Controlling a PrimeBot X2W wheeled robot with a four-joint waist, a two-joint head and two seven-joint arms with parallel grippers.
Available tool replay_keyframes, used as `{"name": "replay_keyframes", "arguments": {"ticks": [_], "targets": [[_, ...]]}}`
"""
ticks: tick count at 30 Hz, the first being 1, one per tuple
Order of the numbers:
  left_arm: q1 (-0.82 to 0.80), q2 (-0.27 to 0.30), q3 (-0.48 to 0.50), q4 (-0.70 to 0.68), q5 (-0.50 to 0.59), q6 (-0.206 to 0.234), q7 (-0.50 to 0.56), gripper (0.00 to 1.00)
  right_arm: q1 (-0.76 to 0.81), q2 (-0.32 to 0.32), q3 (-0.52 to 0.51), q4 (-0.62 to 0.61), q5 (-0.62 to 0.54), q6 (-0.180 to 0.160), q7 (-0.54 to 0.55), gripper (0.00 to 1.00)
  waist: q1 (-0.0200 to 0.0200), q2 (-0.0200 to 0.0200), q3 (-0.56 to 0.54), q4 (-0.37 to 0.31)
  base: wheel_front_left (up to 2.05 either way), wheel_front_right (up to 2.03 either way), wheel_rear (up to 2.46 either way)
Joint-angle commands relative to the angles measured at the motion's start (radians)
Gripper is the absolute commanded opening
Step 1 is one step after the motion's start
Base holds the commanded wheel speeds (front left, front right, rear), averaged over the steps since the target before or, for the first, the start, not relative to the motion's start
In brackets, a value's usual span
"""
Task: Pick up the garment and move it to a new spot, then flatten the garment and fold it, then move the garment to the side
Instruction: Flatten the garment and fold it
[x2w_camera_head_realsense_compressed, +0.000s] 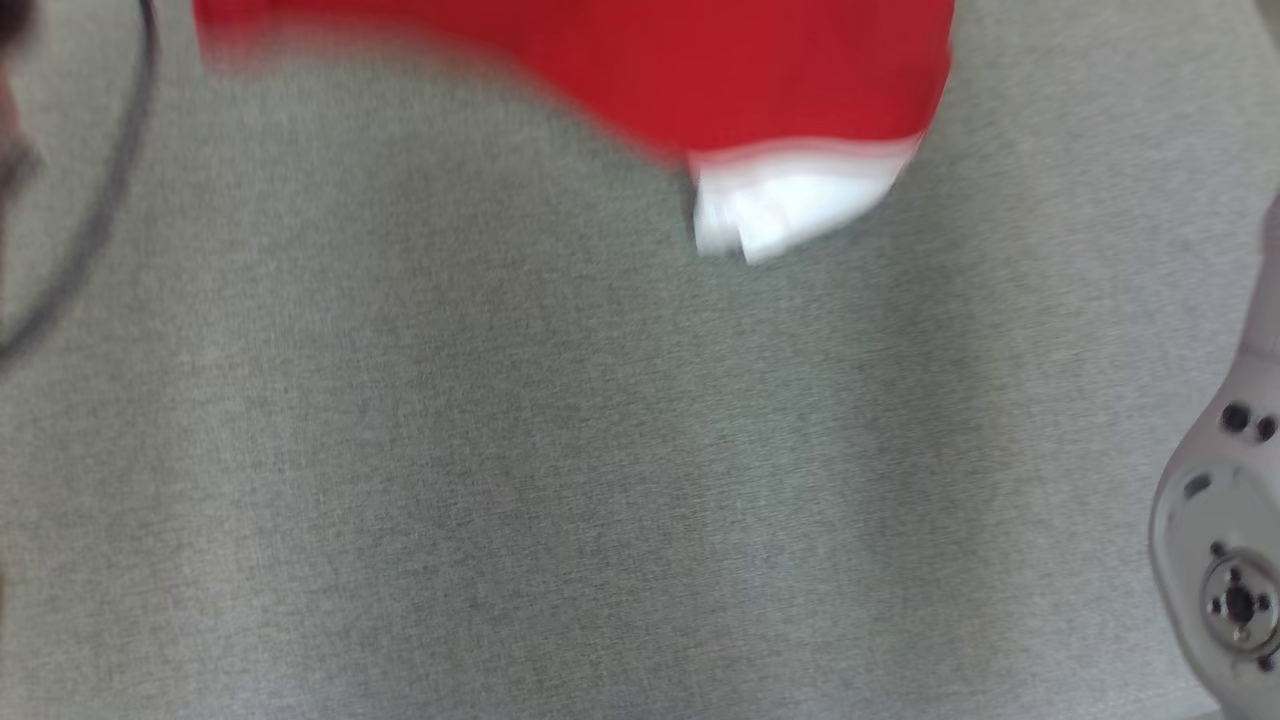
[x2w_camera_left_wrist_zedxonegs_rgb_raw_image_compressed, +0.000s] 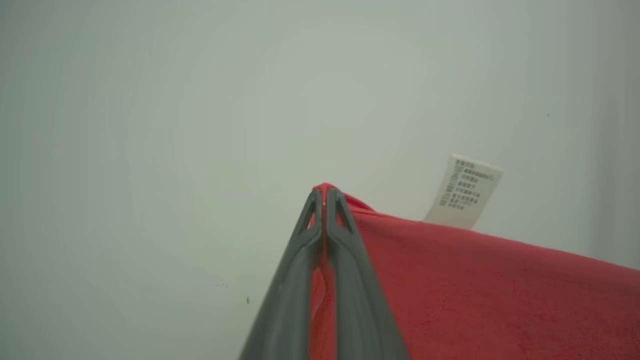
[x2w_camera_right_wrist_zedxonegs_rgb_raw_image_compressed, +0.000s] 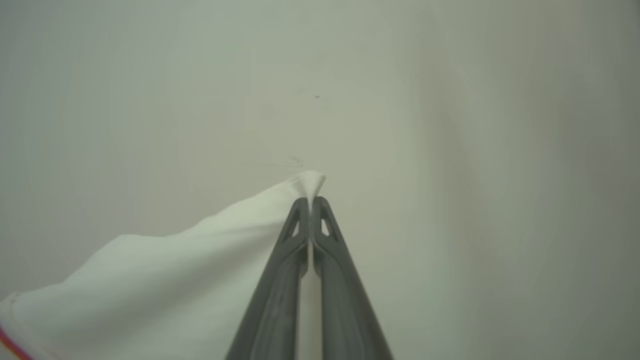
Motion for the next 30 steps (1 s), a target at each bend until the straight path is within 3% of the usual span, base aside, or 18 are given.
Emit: {"name": "replay_keyframes", "arguments": {"ticks": [1,5,9,15,19,25,28,30], "targets": [[-0.073,-0.043,0.039,0.001,-0.026,-0.017,-0.065,0.00,-0.046,0.003,0.001,-0.017,-0.072,-0.002,-0.068,0.00,-0.0004,-0.0003,0.056,0.026,0.00,0.00,0.00],[-0.168,-0.114,0.076,-0.014,-0.071,-0.101,-0.108,0.00,-0.134,-0.005,0.008,-0.101,-0.145,-0.002,-0.120,0.00,-0.0004,-0.0003,0.063,0.039,0.00,0.00,0.00],[-0.131,-0.115,0.085,0.010,-0.059,-0.152,-0.116,0.00,-0.135,-0.025,0.057,-0.238,-0.137,-0.002,-0.122,0.00,-0.0004,-0.0003,0.079,0.048,0.00,0.00,0.00],[0.059,-0.038,0.092,0.076,-0.019,-0.206,-0.120,0.00,0.035,-0.084,0.214,-0.122,-0.112,-0.002,-0.120,0.00,-0.0004,-0.0003,0.099,0.036,0.00,0.00,0.00],[0.187,-0.021,0.127,0.086,-0.036,-0.221,-0.121,0.00,0.120,-0.103,0.292,-0.047,-0.061,-0.002,-0.101,0.00,-0.0004,-0.0003,0.097,0.029,0.00,0.00,0.00],[0.469,-0.002,0.134,0.023,-0.060,-0.265,-0.120,0.00,0.290,-0.175,0.458,-0.050,0.102,-0.002,0.041,0.00,-0.0004,-0.0003,0.048,0.030,0.00,0.00,0.00],[0.634,-0.028,0.120,-0.036,-0.077,-0.272,-0.121,0.00,0.425,-0.253,0.551,-0.113,0.205,-0.002,0.208,0.00,-0.0004,-0.0003,-0.007,0.046,0.00,0.00,0.00],[0.736,-0.036,0.100,-0.056,-0.065,-0.276,-0.121,0.00,0.511,-0.308,0.531,-0.205,0.296,-0.003,0.311,0.00,-0.0004,-0.0003,-0.046,0.062,0.00,0.00,0.00]]}}
